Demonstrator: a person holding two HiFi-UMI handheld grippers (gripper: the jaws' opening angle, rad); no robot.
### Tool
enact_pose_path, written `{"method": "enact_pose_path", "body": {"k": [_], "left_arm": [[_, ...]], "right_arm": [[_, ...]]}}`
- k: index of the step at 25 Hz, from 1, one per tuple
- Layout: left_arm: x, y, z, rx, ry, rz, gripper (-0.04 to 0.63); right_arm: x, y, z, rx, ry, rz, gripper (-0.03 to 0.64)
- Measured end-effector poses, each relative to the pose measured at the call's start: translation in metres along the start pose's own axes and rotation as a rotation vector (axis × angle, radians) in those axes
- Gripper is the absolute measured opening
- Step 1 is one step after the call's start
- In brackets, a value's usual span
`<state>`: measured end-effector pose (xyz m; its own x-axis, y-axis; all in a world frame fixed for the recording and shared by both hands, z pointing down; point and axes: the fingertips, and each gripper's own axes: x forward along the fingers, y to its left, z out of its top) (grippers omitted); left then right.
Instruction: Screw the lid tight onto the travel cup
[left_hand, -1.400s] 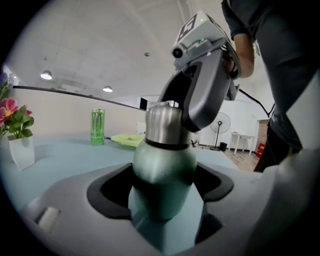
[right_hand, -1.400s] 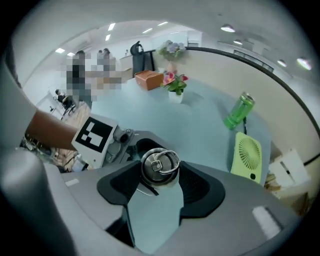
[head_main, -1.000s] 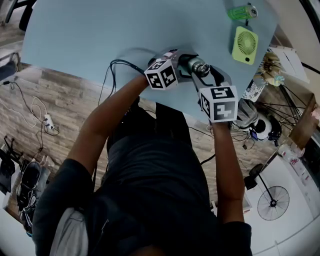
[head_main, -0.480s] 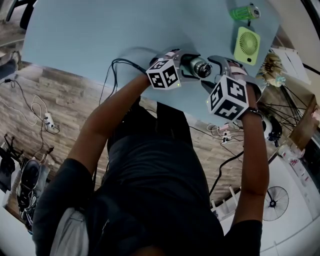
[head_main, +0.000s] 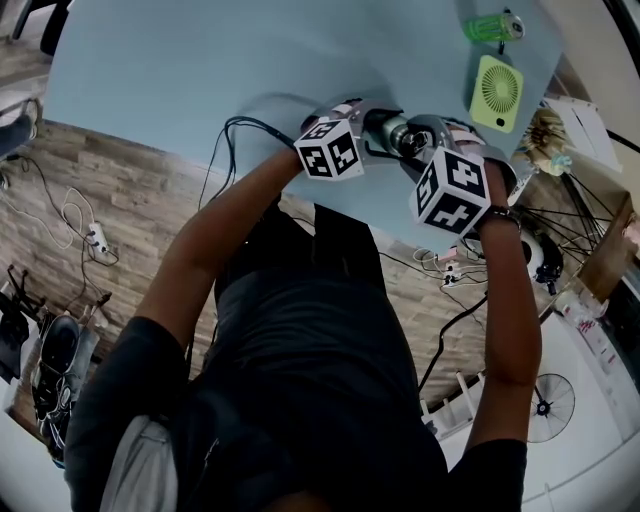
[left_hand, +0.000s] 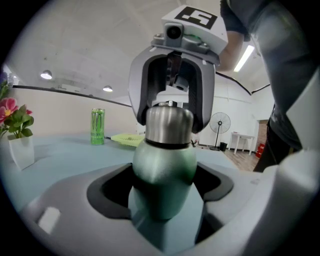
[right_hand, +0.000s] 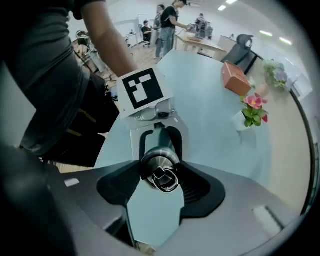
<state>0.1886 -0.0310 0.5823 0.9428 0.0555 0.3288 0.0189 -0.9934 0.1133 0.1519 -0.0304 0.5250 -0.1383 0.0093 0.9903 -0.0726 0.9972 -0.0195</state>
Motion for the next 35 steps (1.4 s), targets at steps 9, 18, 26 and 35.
{"method": "enact_pose_path", "body": {"k": [9,18,26,35], "left_arm": [[0.0,0.002,-0.001,0.0,-0.001,0.001,0.425],[0.0,0.002,0.0,-0.001,0.0,0.002,0.425],[-0.001,0.001,-0.001,0.0,-0.001,0.002,0.425],[-0.001,0.001,-0.001,0.0,0.002,0.001,0.425]], "right_arm": [[-0.002,-0.011,0.001,0.542,-0.152,-0.119,0.245],[-0.009,-0.021,-0.003,0.976,-0.281,-0.315,0.245],[-0.007,-0.017,0.0,0.909,-0.269,-0.271,0.247],[-0.016,0.0,0.005,0.158,-0.022,-0.069,0.272]]}}
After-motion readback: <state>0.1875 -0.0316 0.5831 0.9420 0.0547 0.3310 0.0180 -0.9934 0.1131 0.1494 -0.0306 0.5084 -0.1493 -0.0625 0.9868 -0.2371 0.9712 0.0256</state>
